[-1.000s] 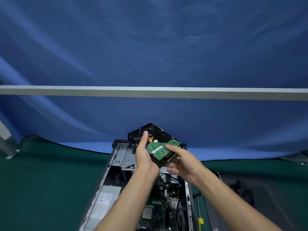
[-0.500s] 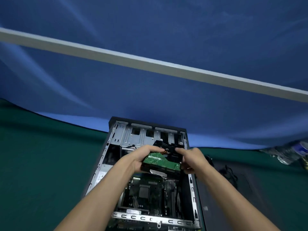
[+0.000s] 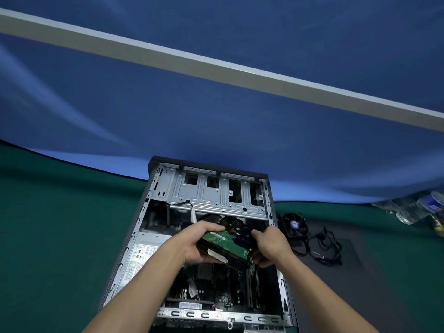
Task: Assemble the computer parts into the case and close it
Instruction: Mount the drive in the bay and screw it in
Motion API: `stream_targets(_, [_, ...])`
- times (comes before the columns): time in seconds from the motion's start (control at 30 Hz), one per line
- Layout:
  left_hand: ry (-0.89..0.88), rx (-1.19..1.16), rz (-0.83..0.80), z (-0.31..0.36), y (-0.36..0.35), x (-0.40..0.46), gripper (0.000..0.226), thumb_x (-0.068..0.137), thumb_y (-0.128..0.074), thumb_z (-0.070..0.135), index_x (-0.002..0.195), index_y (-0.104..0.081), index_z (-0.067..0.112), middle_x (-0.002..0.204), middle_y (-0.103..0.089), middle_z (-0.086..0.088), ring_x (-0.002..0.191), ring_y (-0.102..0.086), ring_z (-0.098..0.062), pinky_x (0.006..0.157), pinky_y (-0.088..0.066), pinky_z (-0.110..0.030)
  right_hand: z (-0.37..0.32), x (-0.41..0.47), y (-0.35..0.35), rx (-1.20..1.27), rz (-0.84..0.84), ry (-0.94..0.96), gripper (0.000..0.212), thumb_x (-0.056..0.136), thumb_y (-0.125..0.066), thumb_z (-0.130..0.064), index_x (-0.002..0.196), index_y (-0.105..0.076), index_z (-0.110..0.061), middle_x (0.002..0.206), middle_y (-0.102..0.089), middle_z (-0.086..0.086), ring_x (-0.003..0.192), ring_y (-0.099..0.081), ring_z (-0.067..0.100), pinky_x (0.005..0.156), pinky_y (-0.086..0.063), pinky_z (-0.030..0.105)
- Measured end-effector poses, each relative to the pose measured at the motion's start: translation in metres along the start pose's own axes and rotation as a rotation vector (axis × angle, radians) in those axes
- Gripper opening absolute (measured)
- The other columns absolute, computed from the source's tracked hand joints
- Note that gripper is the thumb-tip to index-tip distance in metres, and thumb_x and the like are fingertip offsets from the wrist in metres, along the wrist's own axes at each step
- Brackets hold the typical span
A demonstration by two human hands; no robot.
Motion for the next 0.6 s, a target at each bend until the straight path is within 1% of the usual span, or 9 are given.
stream_targets(0.03, [-0.004,-0.001,-0.008,-0.002,0.0,0.005,0.019,0.084,-0.063,0.015,0.075,-0.073,0.001,0.085,-0.071,-0.015,0.074,-0.07,-0.03,0.061,-0.058,-0.042,0.0,0.001,0.001,-0.118,0.009,0.05,0.04,0.101,-0.043,-0.028,0.07,-0.052,-0.005,0.065,-0.065,0.012,0.051,-0.061,0.024,0.056,-0.056,0.034])
stream_targets(0.1, [-0.005,-0.008,-0.027,-0.007,0.0,0.013,0.027,0.087,-0.059,0.019,0.072,-0.076,0.004,0.086,-0.071,-0.013,0.074,-0.07,-0.027,0.061,-0.057,-0.039,0.0,0.002,0.004,-0.365,0.062,0.151,0.039,0.1,-0.043,-0.032,0.069,-0.049,-0.01,0.068,-0.062,0.006,0.059,-0.06,0.025,0.059,-0.05,0.031])
stream_targets(0.2, [-0.015,-0.03,-0.05,-0.014,-0.004,0.025,0.025,0.089,-0.055,0.021,0.09,-0.075,0.005,0.089,-0.071,-0.01,0.076,-0.069,-0.024,0.065,-0.054,-0.033,-0.004,0.004,0.011,-0.629,0.177,0.275,0.029,0.098,-0.042,-0.03,0.086,-0.058,-0.01,0.086,-0.063,0.005,0.077,-0.058,0.025,0.062,-0.038,0.028])
stream_targets(0.3, [-0.057,-0.074,-0.038,-0.015,-0.01,0.035,0.022,0.088,-0.057,0.014,0.107,-0.064,0.004,0.095,-0.07,-0.011,0.08,-0.068,-0.026,0.071,-0.054,-0.035,-0.005,0.009,0.017,-0.696,0.199,0.354,0.023,0.095,-0.043,-0.03,0.099,-0.061,-0.015,0.099,-0.066,0.005,0.091,-0.061,0.026,0.065,-0.038,0.029])
stream_targets(0.37, [-0.079,-0.09,-0.018,-0.017,-0.015,0.039,0.031,0.088,-0.057,0.012,0.118,-0.056,0.006,0.099,-0.067,-0.013,0.083,-0.065,-0.028,0.075,-0.052,-0.037,0.0,0.013,0.017,-0.676,0.123,0.355,0.021,0.093,-0.048,-0.038,0.097,-0.056,-0.019,0.098,-0.065,0.002,0.09,-0.06,0.024,0.065,-0.037,0.029])
stream_targets(0.43, [-0.093,-0.102,0.004,-0.018,-0.02,0.044,0.038,0.088,-0.058,0.011,0.125,-0.052,0.008,0.097,-0.065,-0.014,0.083,-0.064,-0.029,0.074,-0.052,-0.038,0.011,0.017,0.014,-0.634,0.014,0.324,0.029,0.089,-0.054,-0.052,0.091,-0.047,-0.023,0.088,-0.06,-0.004,0.082,-0.056,0.02,0.059,-0.035,0.028])
stream_targets(0.5, [-0.103,-0.134,0.021,-0.017,-0.023,0.049,0.032,0.088,-0.058,0.011,0.119,-0.053,0.009,0.089,-0.067,-0.013,0.078,-0.064,-0.029,0.07,-0.053,-0.037,0.02,0.019,0.012,-0.61,-0.045,0.314,0.04,0.081,-0.059,-0.062,0.087,-0.042,-0.026,0.078,-0.053,-0.01,0.076,-0.053,0.016,0.053,-0.032,0.027])
stream_targets(0.57, [-0.113,-0.161,0.021,-0.016,-0.028,0.054,0.012,0.089,-0.057,0.011,0.099,-0.059,0.006,0.079,-0.068,-0.012,0.074,-0.066,-0.029,0.068,-0.052,-0.037,0.022,0.019,0.012,-0.589,-0.067,0.328,0.05,0.072,-0.066,-0.065,0.09,-0.039,-0.028,0.077,-0.049,-0.014,0.075,-0.052,0.013,0.052,-0.033,0.023])
stream_targets(0.6, [-0.114,-0.18,0.026,-0.015,-0.03,0.056,0.007,0.089,-0.056,0.01,0.093,-0.06,0.006,0.076,-0.069,-0.011,0.072,-0.066,-0.028,0.066,-0.052,-0.036,0.022,0.019,0.012,-0.56,-0.077,0.332,0.055,0.068,-0.07,-0.064,0.093,-0.038,-0.028,0.079,-0.049,-0.015,0.075,-0.052,0.012,0.055,-0.035,0.024])
Point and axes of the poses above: each hand's wrist, its own x-axis towards the middle knuckle, its own y-axis out of the back of the hand, z = x × y, the point moved 3 cm from there along x, towards the middle knuckle
